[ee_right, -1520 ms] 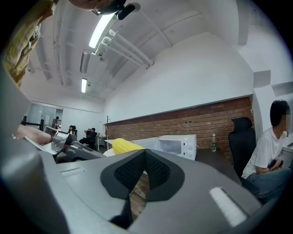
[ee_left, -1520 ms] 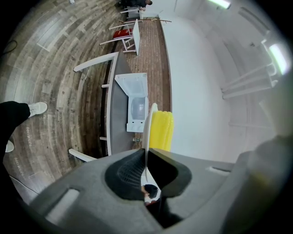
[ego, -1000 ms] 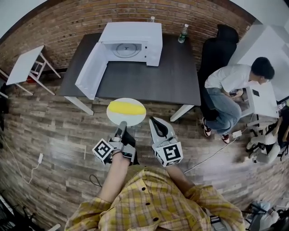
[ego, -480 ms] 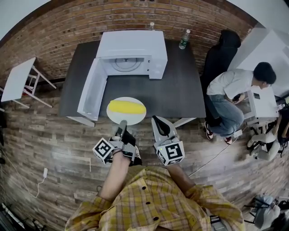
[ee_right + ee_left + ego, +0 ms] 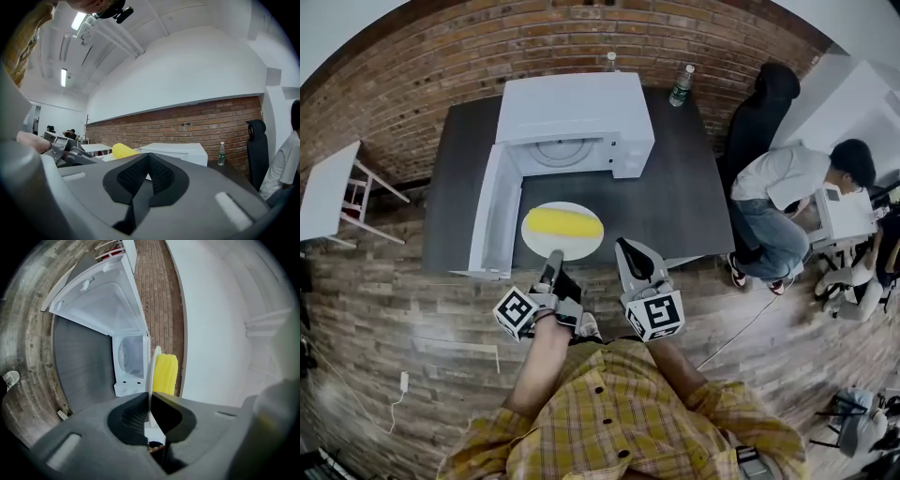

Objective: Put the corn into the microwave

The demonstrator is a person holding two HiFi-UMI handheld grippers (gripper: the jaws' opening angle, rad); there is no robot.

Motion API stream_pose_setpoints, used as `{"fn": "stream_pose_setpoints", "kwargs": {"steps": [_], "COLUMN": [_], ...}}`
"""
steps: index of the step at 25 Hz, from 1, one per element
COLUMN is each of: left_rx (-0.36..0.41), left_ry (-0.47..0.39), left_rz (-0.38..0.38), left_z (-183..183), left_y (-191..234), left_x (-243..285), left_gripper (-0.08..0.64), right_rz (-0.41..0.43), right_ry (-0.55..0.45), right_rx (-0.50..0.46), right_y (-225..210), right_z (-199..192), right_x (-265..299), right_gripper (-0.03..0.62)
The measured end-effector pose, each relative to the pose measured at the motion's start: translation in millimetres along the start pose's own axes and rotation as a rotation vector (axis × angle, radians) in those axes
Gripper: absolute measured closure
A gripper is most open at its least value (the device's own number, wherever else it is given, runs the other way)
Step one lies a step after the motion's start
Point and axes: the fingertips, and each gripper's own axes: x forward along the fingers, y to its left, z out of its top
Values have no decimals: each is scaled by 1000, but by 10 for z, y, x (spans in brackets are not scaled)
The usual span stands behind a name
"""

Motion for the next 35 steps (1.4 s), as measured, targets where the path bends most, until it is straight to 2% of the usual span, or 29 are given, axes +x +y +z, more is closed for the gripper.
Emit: {"fn": "stream_pose_setpoints", "kwargs": {"steps": [7,10,14,21,29,35], "left_rx": [1,-13,-11,-25,-8,-12], "left_ry": [32,39,46,43,17,-6], "left_rz": [4,3,38,29,64,58], "left_z": [188,210,220,202,300,365], "left_y": [37,52,152,163,290,338], "left_x": [181,230,249,382,645,922], "left_gripper": [541,541,541,541,537,537], "right_rz": [-76,-84,-86,-87,-20,8], "right_ry": [-4,2,2,11,-3,-13], "right_rx": [9,13,14,19,18,28], "right_y": [-155,-175,-193,-283,-446,-629], "right_z": [46,33,36,-5,-69,-96], "right_x": [225,268,305,390,640,874], "right_gripper": [588,588,588,591,592,592]}}
